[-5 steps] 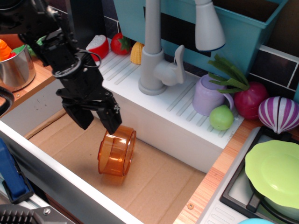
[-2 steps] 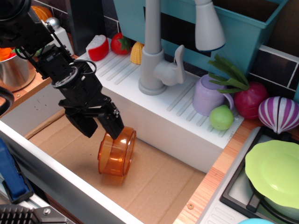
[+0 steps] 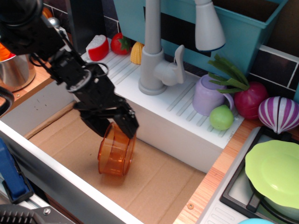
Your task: Flip orange pot upright in sink
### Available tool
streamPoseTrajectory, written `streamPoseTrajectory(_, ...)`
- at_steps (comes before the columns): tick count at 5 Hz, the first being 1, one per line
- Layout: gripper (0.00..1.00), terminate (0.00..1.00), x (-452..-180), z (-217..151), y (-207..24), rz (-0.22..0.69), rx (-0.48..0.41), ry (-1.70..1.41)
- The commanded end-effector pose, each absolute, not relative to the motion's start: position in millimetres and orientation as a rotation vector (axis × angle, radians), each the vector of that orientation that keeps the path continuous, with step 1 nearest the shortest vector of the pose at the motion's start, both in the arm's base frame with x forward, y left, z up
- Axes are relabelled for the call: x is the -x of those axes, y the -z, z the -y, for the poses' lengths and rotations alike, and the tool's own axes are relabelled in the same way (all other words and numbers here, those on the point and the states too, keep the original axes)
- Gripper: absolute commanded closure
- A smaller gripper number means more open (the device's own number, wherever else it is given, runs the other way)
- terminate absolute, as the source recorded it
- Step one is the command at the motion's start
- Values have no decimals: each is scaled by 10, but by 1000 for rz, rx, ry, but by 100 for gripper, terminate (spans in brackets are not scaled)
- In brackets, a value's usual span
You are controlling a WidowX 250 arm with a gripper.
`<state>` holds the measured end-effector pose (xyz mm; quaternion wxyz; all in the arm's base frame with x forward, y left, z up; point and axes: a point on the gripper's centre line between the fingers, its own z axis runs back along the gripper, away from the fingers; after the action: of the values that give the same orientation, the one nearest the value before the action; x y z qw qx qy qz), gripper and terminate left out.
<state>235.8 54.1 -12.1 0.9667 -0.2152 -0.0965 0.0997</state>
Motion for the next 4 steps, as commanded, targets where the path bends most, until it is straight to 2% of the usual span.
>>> streamPoseTrajectory(1,0,0,-2381,-505,147,232,450,-199)
streamPoseTrajectory(2,100,0,-2368,-448,139,220,433,-210)
streamPoseTrajectory(3,100,0,-2379,-486,133,216,435,-187)
streamPoseTrajectory(4,100,0,-2399,-519,109,208,401,-137)
